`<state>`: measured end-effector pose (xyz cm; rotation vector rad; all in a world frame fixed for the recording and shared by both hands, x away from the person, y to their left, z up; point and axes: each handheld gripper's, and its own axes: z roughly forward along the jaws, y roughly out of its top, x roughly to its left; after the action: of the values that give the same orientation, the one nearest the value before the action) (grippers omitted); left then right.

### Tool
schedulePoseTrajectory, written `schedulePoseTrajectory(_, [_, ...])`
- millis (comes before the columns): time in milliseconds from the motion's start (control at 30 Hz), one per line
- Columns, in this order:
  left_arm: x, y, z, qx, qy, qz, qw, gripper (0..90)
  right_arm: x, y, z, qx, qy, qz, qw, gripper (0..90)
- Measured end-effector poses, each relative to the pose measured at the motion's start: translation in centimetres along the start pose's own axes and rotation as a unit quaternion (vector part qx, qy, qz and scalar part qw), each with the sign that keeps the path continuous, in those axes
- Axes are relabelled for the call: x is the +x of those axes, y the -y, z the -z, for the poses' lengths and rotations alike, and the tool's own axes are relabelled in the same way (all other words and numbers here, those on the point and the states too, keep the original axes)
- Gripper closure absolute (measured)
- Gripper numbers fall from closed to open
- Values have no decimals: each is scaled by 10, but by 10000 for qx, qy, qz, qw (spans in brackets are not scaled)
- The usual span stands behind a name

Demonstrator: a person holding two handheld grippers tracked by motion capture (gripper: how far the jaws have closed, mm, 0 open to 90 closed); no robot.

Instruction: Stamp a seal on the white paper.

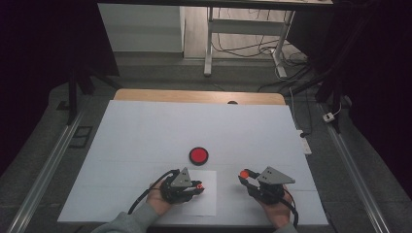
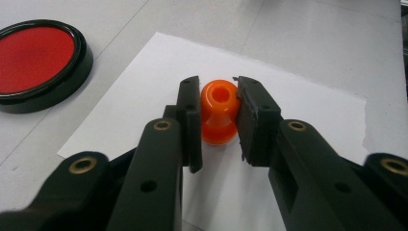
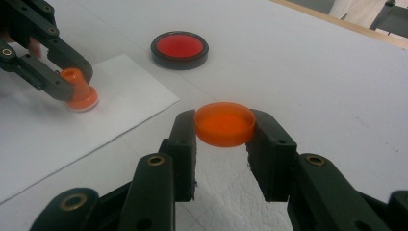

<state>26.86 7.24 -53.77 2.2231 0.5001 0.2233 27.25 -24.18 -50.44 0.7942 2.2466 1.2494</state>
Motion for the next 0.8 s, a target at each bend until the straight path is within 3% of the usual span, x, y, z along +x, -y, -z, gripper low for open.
schedulePoseTrajectory(367, [0, 0, 0, 16, -26, -113, 9999, 727, 0, 0, 1, -14, 13, -3, 10000, 632])
schedulePoseTrajectory(800, [-1, 1, 0, -15, -48, -110, 9999, 727, 0, 0, 1, 0, 18, 2, 10000, 631])
